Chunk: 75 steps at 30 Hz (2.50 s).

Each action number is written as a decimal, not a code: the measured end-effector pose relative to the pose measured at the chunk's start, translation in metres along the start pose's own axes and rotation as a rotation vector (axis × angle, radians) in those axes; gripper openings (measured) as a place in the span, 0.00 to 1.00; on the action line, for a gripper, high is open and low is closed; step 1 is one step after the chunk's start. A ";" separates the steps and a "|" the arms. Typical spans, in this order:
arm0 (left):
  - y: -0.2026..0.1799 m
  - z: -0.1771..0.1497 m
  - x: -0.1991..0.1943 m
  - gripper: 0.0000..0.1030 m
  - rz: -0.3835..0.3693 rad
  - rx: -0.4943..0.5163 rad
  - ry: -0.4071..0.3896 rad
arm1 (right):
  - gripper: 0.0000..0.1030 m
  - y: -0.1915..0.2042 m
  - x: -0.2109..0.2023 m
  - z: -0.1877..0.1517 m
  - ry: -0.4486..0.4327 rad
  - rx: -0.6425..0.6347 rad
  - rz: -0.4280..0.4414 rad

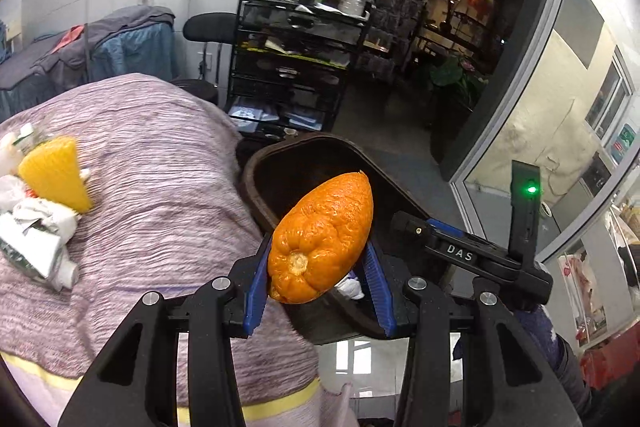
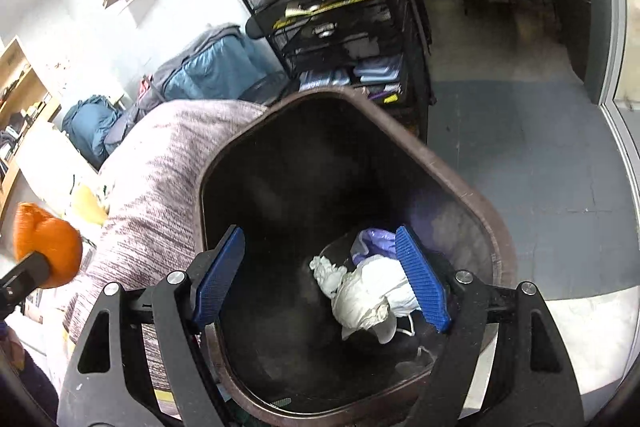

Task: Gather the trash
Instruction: 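Lower the orange peel into the bin and open the left gripper, then move both tools back over the trash on the bed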

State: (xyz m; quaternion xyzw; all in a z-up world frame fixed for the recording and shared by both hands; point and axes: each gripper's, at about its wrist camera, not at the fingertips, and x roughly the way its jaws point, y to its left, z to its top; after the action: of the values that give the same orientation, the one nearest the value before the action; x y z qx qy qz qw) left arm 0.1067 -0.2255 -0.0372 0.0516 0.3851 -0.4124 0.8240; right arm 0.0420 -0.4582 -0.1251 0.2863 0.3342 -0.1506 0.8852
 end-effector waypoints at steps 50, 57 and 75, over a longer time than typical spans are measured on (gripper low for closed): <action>-0.045 0.011 0.043 0.91 0.103 0.166 -0.004 | 0.79 -0.021 -0.038 0.016 -0.124 0.020 -0.024; -0.037 0.008 0.008 0.94 0.141 0.166 -0.076 | 0.79 0.007 -0.037 0.015 -0.125 -0.046 0.036; 0.055 -0.022 -0.054 0.94 0.314 -0.009 -0.122 | 0.90 0.137 -0.022 0.001 -0.068 -0.351 0.216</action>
State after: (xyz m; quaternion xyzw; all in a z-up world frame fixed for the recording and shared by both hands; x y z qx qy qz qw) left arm 0.1136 -0.1460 -0.0285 0.0824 0.3232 -0.2792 0.9005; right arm 0.0892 -0.3484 -0.0537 0.1566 0.2926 -0.0039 0.9433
